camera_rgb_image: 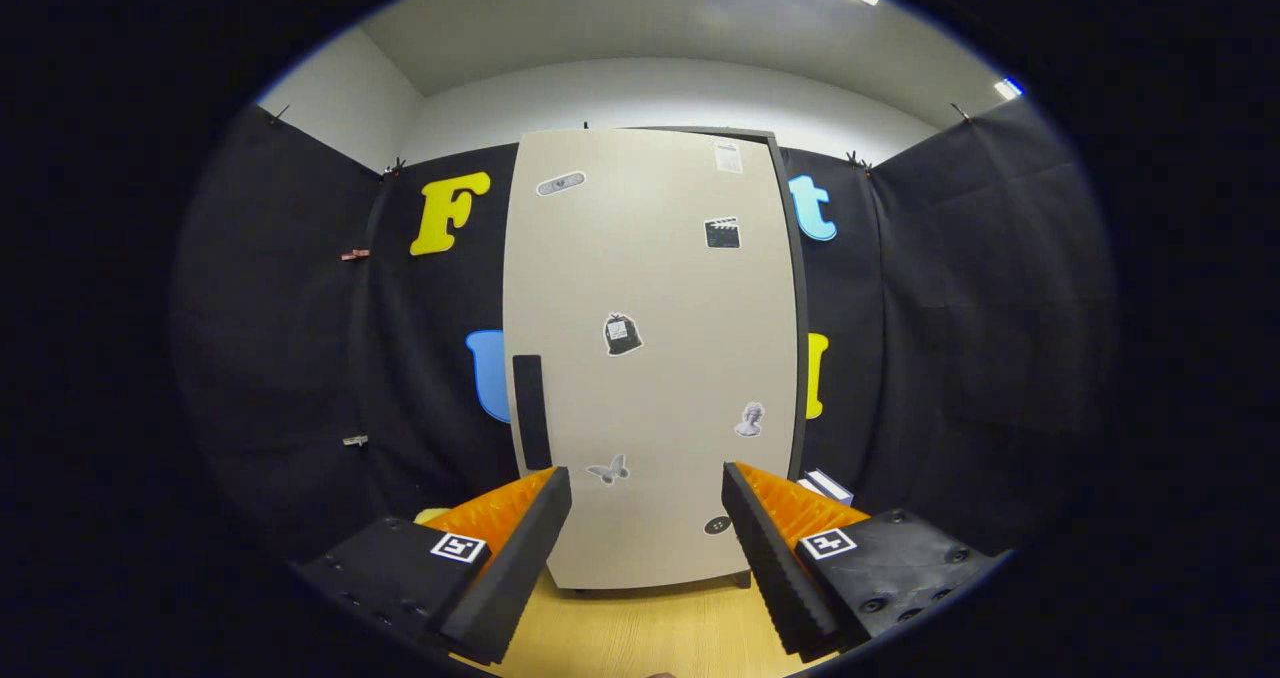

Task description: Open the shoe cabinet door, grab the shoes and put them into the shoe cabinet, then close the shoe cabinet door.

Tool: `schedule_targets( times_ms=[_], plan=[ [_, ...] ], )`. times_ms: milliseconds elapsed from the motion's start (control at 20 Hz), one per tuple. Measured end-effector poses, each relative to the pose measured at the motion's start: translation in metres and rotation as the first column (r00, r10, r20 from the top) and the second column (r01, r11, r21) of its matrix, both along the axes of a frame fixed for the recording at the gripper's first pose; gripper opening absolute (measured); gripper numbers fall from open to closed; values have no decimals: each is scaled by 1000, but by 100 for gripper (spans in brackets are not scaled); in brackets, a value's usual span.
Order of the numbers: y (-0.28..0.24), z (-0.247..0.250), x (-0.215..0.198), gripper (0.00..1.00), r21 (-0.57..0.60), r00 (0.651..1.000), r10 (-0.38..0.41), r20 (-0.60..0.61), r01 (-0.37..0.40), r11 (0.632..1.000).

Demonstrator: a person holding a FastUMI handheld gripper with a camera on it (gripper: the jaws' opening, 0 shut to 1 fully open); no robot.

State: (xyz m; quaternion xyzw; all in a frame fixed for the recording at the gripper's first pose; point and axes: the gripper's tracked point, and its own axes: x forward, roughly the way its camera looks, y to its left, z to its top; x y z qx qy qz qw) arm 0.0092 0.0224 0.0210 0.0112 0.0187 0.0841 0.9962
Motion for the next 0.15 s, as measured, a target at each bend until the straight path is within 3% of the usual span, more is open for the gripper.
schedule_targets(
  times_ms=[150],
  plan=[
    [3,-4,-1,98,-4,1000,14,-16,-14,1000]
  ],
)
